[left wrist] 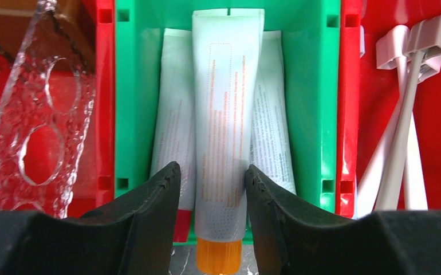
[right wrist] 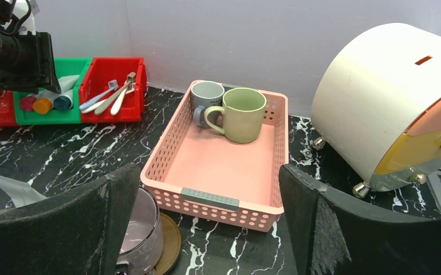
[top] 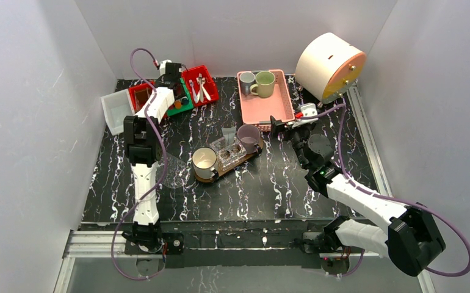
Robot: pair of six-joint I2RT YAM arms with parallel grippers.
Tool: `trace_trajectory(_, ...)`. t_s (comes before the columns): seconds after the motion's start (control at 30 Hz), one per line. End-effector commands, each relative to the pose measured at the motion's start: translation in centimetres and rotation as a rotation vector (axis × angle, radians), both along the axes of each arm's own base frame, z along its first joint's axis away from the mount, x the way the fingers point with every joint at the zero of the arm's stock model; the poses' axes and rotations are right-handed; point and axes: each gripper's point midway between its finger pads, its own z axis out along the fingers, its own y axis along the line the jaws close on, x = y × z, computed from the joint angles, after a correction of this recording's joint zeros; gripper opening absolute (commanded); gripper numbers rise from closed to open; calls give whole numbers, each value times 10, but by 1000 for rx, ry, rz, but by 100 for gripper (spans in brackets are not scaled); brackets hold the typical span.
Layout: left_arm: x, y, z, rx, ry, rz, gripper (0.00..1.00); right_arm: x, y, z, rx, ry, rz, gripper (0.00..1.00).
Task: Prepare toiletry sets of a toothbrush and toothpaste on the tray
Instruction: Pick up the toothbrush from the storage box.
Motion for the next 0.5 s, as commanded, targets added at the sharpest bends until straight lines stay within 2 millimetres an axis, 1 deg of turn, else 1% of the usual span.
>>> trace_trajectory(0.0,1,-7,0,-42,18,-11,42,2,-6,10,13,-41,-31,99)
trace_trajectory(0.33,-3,-9,-34,-122,90,-18,42,3,-4,8,12,-34,-28,99)
trace_trajectory(0.47,-3,-9,-44,-167,104,-16,42,4,-4,6,10,-29,-27,99)
